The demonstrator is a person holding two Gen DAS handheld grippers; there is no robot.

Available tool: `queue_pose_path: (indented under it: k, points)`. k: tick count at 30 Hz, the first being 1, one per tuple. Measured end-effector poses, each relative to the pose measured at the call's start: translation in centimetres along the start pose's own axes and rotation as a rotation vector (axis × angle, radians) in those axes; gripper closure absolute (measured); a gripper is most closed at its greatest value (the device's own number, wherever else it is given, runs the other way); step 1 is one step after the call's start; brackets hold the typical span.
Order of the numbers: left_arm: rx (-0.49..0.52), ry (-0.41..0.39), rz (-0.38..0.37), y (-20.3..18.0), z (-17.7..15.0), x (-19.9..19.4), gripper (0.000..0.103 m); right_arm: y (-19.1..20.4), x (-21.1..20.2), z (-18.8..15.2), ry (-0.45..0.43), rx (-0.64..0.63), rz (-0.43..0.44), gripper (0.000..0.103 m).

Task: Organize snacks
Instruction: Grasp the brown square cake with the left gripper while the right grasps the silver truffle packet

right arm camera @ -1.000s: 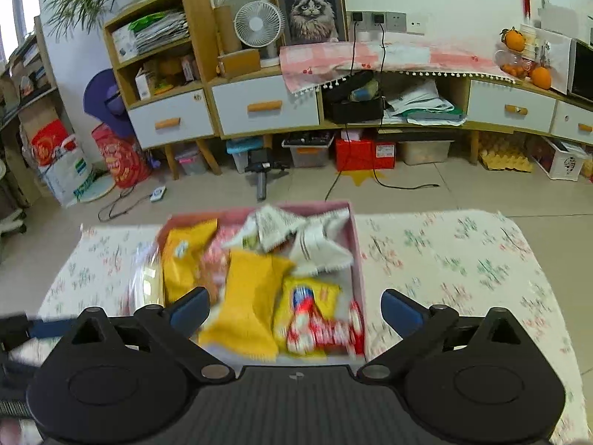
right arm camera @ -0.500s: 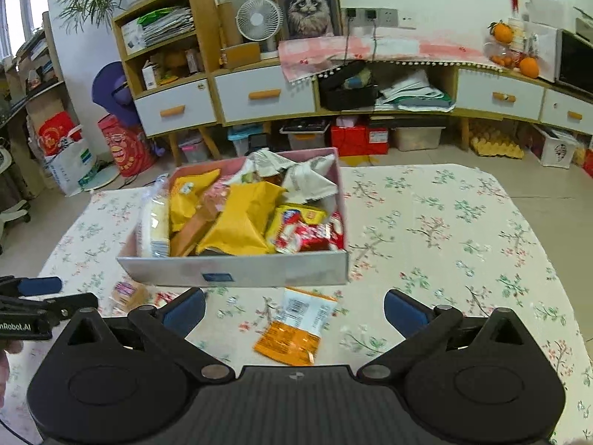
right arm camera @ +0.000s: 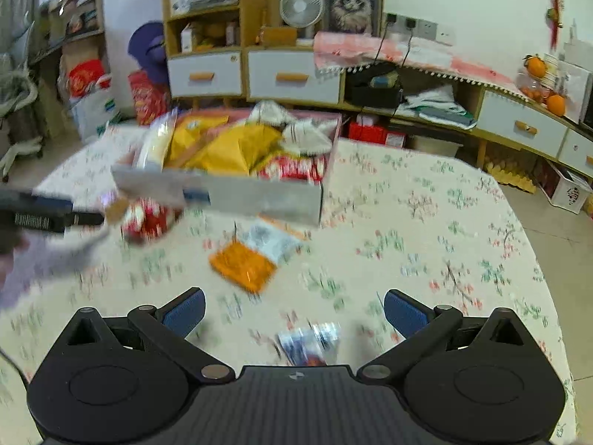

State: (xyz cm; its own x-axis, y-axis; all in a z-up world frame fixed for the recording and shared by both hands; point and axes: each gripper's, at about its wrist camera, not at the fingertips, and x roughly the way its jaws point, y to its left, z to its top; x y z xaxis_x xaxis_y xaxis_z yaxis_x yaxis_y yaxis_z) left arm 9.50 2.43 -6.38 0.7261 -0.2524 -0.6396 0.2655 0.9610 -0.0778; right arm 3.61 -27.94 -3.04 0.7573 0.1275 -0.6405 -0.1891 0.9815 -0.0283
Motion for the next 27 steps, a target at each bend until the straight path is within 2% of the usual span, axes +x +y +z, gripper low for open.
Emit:
queue_pose_path:
  k: [8, 11, 17, 23, 27]
  points:
    - [0.092, 0.008, 0.025, -1.7, -0.5, 1.3, 0.007, -1.8, 0.6, -2.0, 0.056, 0.042, 0.021, 0.025]
    - [0.089, -0.001, 0.024, -2.0, -0.4, 1.5, 0.007, -1.8, 1.2, -2.5, 0.079, 0.035, 0.028, 0.025]
    - [0.087, -0.014, 0.023, -2.5, 0.0, 2.0, 0.008, -1.8, 1.0, -2.8, 0.058, 0.016, 0.034, 0.025]
    - [0.101, -0.026, 0.009, -2.7, 0.2, 2.0, 0.02, -2.0, 0.6, -3.1, 0.052, 0.004, 0.046, 0.025]
    - [0.096, -0.029, 0.019, -2.7, 0.3, 1.8, 0.034, -2.1, 0.5, -3.2, 0.055, 0.001, 0.049, 0.025]
